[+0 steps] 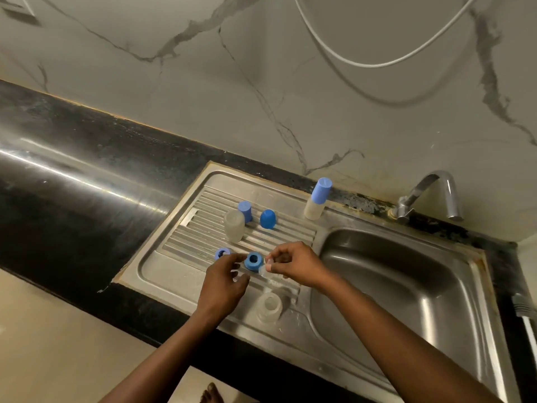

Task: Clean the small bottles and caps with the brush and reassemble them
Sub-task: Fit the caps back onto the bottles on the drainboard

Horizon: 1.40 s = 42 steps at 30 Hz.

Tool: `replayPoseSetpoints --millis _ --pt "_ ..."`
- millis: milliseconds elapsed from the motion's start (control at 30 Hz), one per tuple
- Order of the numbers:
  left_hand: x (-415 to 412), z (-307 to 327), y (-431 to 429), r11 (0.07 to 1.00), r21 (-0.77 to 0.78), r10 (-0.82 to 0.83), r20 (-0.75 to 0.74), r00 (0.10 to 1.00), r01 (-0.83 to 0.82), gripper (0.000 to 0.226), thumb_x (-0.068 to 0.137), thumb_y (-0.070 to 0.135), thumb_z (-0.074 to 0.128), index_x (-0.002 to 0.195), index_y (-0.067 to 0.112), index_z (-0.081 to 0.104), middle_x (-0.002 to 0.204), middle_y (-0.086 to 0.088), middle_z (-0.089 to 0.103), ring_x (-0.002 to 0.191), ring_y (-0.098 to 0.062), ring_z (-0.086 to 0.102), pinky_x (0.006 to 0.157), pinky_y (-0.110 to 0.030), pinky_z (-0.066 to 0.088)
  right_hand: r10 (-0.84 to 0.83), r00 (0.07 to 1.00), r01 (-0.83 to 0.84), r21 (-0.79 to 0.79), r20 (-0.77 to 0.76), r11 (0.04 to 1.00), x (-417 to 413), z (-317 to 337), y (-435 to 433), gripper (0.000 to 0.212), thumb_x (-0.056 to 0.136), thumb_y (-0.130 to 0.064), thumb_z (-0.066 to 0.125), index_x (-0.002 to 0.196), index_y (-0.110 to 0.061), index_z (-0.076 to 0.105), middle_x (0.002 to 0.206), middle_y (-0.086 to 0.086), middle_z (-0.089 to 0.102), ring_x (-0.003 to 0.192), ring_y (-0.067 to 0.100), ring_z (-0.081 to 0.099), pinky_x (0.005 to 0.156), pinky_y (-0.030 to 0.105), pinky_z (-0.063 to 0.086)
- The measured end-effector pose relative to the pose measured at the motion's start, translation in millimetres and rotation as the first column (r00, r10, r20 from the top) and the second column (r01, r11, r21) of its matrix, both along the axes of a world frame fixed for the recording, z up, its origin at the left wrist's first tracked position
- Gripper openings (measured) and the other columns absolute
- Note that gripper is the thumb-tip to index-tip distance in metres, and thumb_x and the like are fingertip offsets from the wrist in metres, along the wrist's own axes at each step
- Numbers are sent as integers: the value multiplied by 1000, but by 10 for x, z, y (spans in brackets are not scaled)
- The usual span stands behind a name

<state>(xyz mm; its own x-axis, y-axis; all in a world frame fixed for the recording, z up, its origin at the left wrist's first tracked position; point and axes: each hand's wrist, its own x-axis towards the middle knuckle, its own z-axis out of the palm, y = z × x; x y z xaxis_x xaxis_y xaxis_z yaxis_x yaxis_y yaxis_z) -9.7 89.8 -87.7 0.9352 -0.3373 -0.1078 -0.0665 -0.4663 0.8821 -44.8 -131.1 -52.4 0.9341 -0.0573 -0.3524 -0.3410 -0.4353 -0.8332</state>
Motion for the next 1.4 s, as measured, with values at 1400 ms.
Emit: replayPoseSetpoints --millis 1400 --pt "49 682 -605 754 -565 -277 -737 616 -337 29 107 9 50 124 -5 69 121 -28 73 103 -33 73 87 -36 65 -283 939 242 208 196 948 -376 433 -185 15 94 -23 76 108 -22 79 102 -9 79 95 7 73 80 22 57"
